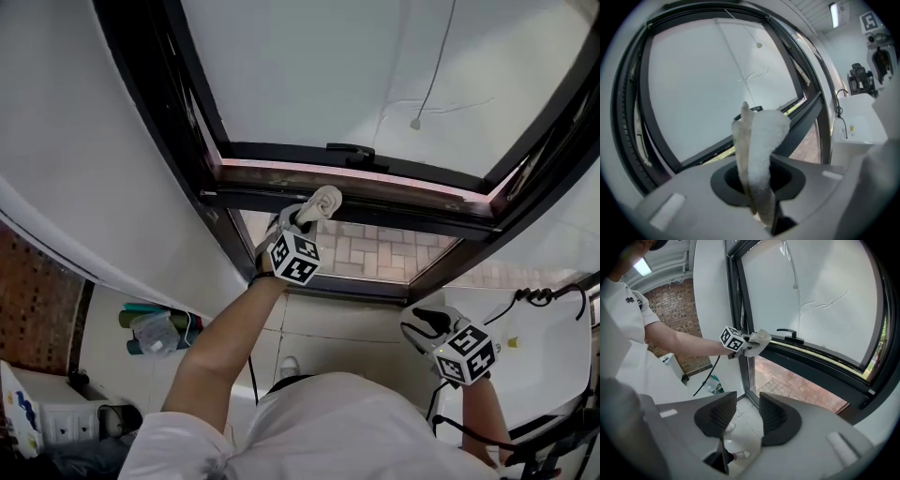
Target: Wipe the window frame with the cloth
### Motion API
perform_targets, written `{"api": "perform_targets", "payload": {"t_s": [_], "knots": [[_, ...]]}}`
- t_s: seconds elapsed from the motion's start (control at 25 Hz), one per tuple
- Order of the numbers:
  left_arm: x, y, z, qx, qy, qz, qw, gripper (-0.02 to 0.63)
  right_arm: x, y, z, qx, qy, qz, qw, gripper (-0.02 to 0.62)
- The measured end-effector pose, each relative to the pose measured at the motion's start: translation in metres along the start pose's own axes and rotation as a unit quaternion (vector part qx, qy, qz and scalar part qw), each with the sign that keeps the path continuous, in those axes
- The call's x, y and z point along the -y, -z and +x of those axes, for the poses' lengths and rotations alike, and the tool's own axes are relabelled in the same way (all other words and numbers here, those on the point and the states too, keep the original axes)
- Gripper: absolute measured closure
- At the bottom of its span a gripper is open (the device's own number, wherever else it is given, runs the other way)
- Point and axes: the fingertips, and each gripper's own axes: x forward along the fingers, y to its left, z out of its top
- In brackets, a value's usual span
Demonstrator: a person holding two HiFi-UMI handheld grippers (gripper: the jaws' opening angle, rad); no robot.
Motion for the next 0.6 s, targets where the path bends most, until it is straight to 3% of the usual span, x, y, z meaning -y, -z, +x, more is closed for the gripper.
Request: {"api": "perform_targets", "payload": {"t_s": [0.6], "knots": [[-0.138,0.1,-0.044,-0.064,-0.065,0.029,0.9954,0.517,-0.04,-0.052,0.053,-0.002,-0.012,-0.01,1.0,0.443]]}}
